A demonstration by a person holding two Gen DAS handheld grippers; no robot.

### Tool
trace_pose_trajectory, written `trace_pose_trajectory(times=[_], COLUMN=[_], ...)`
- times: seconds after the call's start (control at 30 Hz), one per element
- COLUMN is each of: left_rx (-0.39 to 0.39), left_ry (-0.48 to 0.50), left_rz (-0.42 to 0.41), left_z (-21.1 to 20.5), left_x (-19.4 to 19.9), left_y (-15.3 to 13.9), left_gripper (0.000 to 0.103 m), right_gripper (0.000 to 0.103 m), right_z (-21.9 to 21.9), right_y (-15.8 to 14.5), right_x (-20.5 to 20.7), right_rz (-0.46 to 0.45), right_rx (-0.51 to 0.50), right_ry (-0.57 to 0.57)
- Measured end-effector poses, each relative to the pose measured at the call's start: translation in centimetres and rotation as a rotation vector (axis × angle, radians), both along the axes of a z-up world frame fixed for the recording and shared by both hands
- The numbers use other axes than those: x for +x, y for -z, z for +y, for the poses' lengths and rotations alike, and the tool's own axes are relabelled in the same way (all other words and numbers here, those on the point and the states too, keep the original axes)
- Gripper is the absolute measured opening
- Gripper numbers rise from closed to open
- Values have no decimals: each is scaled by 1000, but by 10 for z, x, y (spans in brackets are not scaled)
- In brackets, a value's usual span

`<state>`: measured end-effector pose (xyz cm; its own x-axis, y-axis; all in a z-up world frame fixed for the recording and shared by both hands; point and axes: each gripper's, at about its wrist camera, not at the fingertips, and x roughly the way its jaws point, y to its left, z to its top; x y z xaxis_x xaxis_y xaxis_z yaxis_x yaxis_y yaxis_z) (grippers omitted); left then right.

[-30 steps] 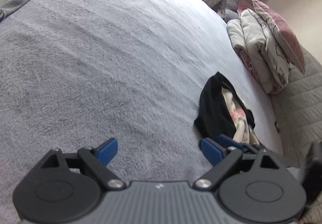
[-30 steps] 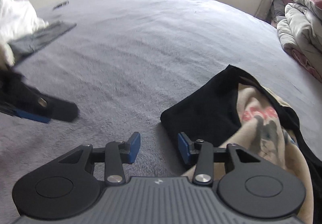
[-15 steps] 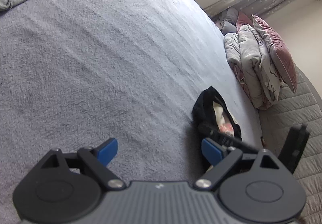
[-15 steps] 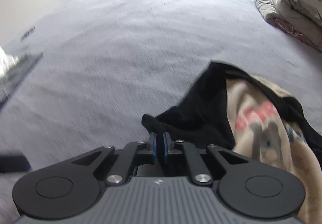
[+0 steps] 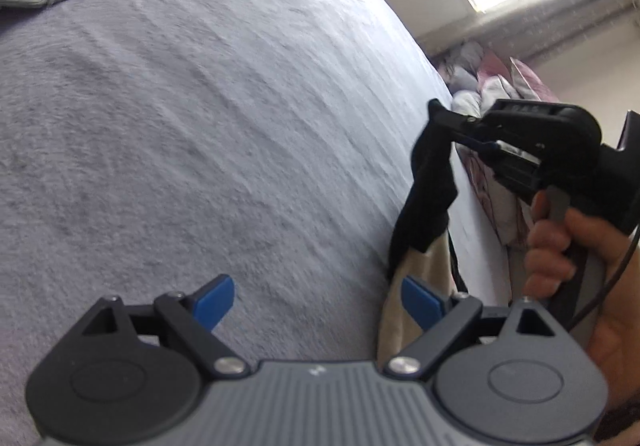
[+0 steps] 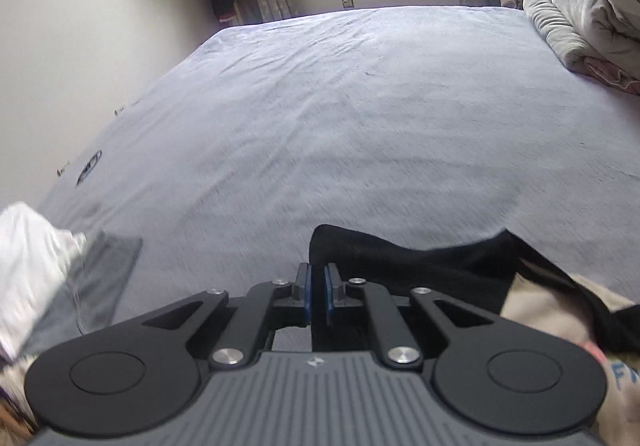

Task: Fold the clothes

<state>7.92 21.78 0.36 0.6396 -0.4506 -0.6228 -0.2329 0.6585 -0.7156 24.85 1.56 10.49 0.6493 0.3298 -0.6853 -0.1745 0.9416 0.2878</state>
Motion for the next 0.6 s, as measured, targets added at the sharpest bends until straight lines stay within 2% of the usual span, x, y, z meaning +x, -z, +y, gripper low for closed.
trace_pose_trajectory(times=[0.1,0.2,0.3,0.47,0.53,0.6], left_rx=[-9,-15,-10,-17,-11,2], left_ry=[-26,-32,-44,-40,-32,-30], left_rz=[-6,-10,7,22,24,31], left_z=[6,8,9,5,2,0], left_x=[3,5,9,15,17,21], left_y=[-1,0,4,9,11,14], left_gripper=[92,92,92,92,92,92], right_gripper=[8,8,11,12,16,26], right_z=[9,20,24,9,3,-8], right_y=[-2,2,19,40,37,32], right_x=[13,25,35,37,34,28], right_rz=[16,37,98,172,170,151], right_rx=[44,45,29,96,81,69], right_ry=[5,-6,11,29,22,16])
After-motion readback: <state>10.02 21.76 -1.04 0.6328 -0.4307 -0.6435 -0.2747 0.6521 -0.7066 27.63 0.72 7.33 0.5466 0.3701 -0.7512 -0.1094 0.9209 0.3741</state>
